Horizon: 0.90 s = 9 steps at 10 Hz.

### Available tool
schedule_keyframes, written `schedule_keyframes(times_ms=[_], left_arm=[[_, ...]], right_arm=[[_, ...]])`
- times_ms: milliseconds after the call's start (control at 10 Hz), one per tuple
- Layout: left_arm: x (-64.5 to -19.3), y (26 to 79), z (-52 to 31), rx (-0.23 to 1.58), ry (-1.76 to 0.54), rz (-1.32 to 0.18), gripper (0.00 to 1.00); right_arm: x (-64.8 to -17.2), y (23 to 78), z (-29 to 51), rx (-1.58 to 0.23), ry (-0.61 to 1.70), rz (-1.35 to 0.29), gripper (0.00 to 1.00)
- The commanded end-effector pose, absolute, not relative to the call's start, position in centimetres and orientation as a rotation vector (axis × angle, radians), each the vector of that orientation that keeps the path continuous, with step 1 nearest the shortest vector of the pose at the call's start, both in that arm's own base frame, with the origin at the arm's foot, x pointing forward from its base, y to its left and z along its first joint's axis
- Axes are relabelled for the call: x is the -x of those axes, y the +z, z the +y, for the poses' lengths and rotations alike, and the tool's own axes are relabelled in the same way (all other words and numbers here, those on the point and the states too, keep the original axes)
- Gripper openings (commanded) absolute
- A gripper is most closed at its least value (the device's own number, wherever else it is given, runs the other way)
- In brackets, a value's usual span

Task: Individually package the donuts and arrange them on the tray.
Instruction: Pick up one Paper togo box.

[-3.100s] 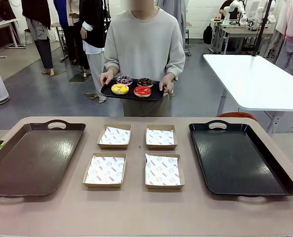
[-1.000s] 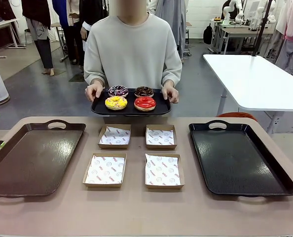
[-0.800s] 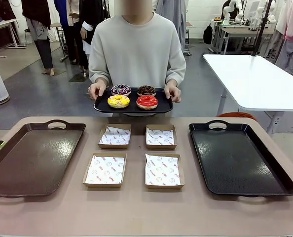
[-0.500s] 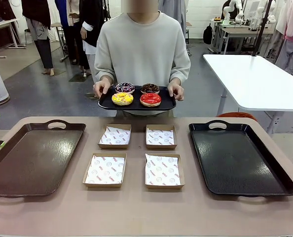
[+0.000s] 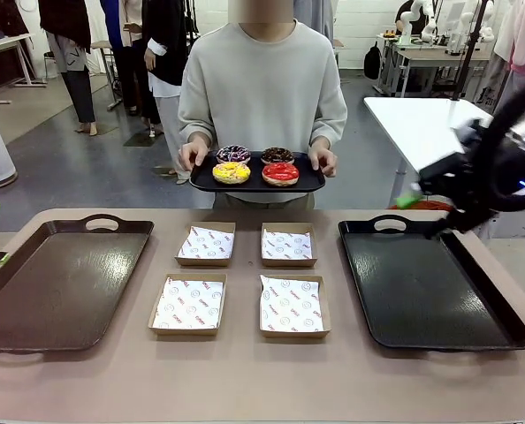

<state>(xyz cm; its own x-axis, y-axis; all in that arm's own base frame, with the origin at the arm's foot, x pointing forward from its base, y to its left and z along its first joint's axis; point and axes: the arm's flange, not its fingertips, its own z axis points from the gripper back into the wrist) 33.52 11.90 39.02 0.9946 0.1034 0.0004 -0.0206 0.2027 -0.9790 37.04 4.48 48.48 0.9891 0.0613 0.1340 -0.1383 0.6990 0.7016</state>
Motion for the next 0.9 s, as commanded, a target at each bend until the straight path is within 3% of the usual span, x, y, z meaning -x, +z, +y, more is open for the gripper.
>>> schedule_keyframes(times_ms=[0,400,800], left_arm=[[-33.5,39.1,12.0,1.379,0.084,-0.079,1.00],[-33.5,39.1,12.0,1.379,0.084,-0.079,1.00],[-33.5,39.1,12.0,1.379,0.084,-0.079,1.00]], right_arm=[[-38.7,49.3,7.3,-0.571,0.116,-0.019,1.00],[-39.5,45.9,16.6,-0.263,0.133,0.016,1.00],[-38.5,43.2,21.1,-0.193,0.164,-0.015,1.00]])
